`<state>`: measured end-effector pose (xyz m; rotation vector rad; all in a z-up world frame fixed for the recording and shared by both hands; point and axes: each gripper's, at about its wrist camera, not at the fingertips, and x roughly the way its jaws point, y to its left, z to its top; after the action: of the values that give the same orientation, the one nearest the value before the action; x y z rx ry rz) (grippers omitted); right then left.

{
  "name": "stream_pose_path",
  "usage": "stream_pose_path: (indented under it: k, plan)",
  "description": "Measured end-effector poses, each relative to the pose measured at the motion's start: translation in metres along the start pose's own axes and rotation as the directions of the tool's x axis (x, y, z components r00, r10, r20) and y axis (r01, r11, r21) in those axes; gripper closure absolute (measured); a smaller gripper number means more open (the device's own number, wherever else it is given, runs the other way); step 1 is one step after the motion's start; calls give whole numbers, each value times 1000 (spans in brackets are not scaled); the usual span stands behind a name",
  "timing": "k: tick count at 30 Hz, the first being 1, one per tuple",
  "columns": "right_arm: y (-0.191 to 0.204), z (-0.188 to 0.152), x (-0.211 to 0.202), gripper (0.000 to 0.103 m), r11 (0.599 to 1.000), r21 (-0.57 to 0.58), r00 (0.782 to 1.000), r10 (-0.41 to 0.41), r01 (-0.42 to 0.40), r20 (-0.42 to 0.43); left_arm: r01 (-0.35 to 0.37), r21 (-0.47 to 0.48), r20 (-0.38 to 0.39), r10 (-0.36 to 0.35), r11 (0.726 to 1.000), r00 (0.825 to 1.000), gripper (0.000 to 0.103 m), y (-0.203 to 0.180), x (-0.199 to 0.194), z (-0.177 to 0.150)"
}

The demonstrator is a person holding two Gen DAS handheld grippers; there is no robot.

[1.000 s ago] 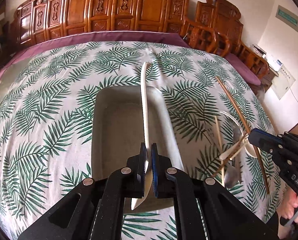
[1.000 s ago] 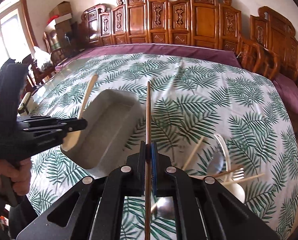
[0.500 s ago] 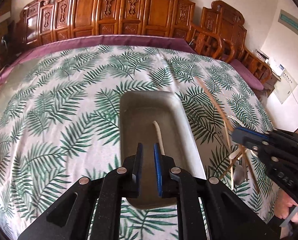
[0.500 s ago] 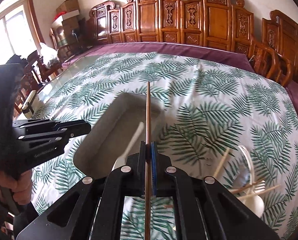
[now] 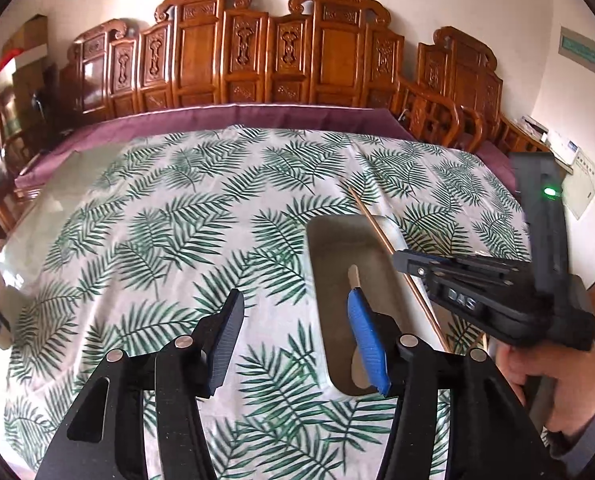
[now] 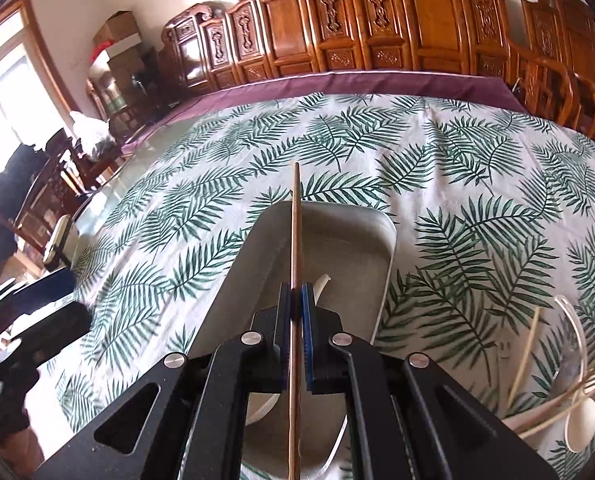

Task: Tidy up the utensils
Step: 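Lower the chopstick into the grey tray and open the right tool, then move both tools back over the utensil pile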

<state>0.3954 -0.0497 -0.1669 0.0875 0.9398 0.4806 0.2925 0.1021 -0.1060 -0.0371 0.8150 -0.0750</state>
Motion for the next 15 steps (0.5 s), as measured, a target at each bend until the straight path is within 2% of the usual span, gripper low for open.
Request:
stream_pose_path:
  k: [8,15]
  plan:
    - [4,0,2,95,1000,-7,1000,1,-2,-15,-17,12,-1,17,1000,1000,51,4,1,-4]
    - [-11,-11,-27,95,999,-36,1000,-19,19,6,-6,37,1,6,999,1000,51,-14,-1,-8]
